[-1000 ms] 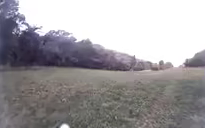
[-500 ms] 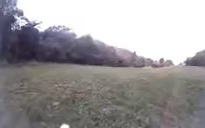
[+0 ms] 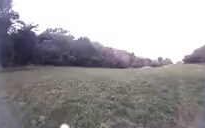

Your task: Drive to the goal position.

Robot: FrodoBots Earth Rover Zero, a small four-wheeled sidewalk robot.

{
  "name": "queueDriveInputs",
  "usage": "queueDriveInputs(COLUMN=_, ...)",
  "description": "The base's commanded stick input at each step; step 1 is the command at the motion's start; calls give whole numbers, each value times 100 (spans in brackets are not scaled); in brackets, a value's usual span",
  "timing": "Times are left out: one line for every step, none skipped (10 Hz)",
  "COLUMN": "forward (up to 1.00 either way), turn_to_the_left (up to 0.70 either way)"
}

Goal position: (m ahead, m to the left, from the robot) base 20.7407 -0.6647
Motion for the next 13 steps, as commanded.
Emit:
queueDriveInputs(forward=70, turn_to_the_left=-17)
queueDriveInputs(forward=70, turn_to_the_left=-27)
queueDriveInputs(forward=70, turn_to_the_left=-30)
queueDriveInputs(forward=70, turn_to_the_left=-29)
queueDriveInputs(forward=70, turn_to_the_left=-20)
queueDriveInputs(forward=70, turn_to_the_left=0)
queueDriveInputs(forward=70, turn_to_the_left=0)
queueDriveInputs(forward=70, turn_to_the_left=0)
queueDriveInputs(forward=70, turn_to_the_left=-4)
queueDriveInputs(forward=70, turn_to_the_left=-11)
queueDriveInputs(forward=70, turn_to_the_left=-23)
queueDriveInputs(forward=70, turn_to_the_left=-26)
queueDriveInputs(forward=70, turn_to_the_left=-5)
